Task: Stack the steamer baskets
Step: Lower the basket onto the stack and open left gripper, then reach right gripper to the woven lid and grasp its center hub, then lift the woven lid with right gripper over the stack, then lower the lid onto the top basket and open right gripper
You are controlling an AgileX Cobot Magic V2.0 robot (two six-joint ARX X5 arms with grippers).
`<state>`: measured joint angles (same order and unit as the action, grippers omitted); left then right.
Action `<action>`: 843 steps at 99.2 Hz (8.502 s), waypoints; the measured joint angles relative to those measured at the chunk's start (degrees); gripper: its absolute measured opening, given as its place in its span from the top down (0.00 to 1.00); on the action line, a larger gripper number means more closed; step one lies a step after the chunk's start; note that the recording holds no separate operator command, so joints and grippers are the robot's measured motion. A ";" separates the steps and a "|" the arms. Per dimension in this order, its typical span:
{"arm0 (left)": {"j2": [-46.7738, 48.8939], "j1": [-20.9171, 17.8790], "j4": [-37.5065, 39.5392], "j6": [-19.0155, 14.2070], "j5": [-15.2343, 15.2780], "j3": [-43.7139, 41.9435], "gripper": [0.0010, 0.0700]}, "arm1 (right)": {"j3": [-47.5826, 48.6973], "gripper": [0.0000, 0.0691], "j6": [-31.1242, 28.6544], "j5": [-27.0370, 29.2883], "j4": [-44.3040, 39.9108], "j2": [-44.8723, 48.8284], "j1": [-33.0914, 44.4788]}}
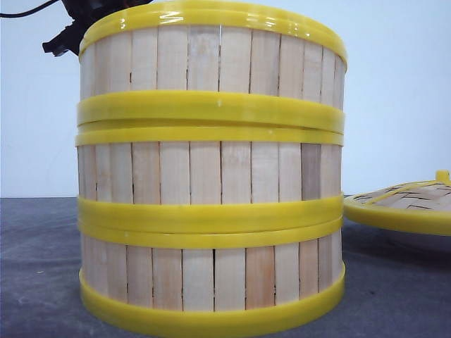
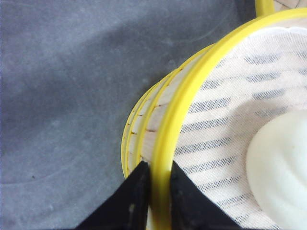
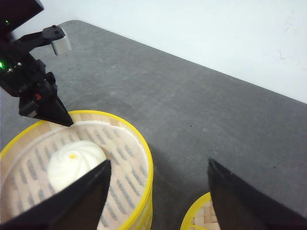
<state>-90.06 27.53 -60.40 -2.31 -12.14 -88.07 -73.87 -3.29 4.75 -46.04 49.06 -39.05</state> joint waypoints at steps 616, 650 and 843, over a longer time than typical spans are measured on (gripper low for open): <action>65.44 -2.12 12.90 -3.10 7.93 27.85 0.67 | -24.35 0.92 -1.90 -13.51 -17.81 37.77 -7.87; 65.44 -2.12 12.87 -3.10 7.93 27.85 0.67 | -24.35 0.92 -1.90 -10.64 -17.99 40.79 -8.59; 65.44 -2.12 12.63 -3.10 7.72 27.85 0.67 | -24.68 0.90 -1.88 -7.65 -18.08 42.42 -11.15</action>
<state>-24.62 25.41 -47.77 -5.41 -4.43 -60.23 -98.54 -5.17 -2.90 -64.12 91.48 -50.19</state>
